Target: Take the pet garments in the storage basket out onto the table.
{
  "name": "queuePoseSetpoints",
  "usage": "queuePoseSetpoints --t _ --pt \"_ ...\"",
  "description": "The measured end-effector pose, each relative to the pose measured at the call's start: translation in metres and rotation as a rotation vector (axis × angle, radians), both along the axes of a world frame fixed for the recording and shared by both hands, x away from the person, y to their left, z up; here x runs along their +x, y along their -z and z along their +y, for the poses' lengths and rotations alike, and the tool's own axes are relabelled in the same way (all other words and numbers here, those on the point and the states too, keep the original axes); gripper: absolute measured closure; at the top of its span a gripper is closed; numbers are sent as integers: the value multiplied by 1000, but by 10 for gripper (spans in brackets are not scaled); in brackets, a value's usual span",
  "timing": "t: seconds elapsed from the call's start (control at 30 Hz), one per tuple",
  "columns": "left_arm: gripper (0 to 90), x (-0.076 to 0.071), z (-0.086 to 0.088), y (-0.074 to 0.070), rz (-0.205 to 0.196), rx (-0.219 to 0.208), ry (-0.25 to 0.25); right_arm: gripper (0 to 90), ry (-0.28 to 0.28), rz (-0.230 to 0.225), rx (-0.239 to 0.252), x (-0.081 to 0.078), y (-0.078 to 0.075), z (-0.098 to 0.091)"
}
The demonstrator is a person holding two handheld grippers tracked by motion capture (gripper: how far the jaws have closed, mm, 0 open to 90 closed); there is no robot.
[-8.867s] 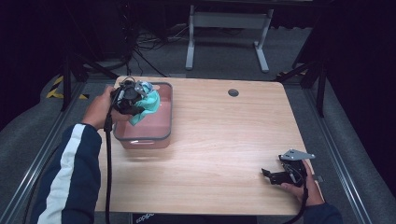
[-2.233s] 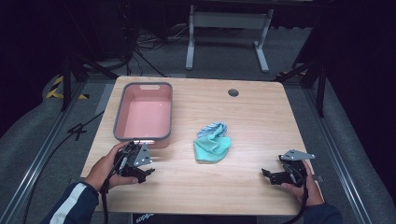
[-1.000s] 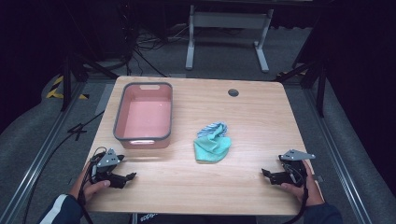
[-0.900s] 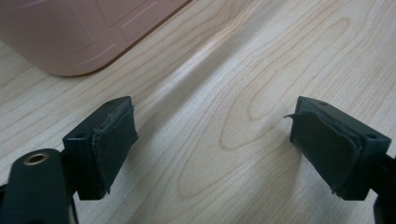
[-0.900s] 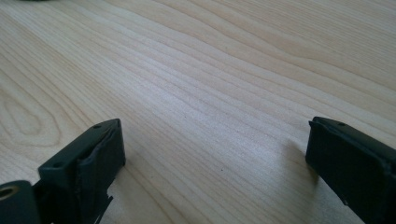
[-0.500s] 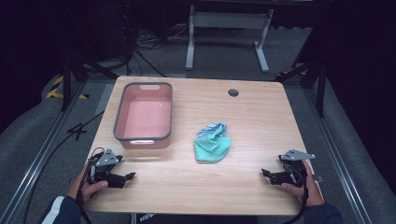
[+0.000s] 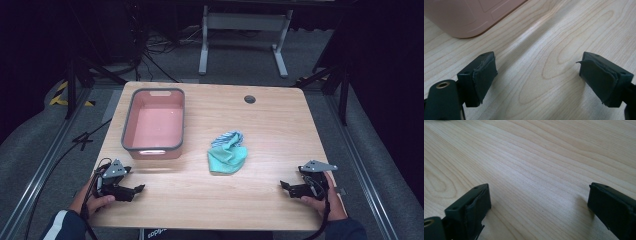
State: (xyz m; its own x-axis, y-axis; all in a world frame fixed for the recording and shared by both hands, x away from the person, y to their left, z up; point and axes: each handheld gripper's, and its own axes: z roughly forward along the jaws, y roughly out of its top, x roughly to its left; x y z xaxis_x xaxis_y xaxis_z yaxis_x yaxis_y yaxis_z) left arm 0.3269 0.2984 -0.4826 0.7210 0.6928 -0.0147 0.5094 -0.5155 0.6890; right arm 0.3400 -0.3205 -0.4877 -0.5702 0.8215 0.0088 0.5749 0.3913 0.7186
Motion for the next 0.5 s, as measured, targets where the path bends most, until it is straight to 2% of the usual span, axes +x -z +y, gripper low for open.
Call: queuePoseSetpoints --t 0.5 --pt "137 1 0 0 -2 3 3 50 0 0 0 0 0 0"
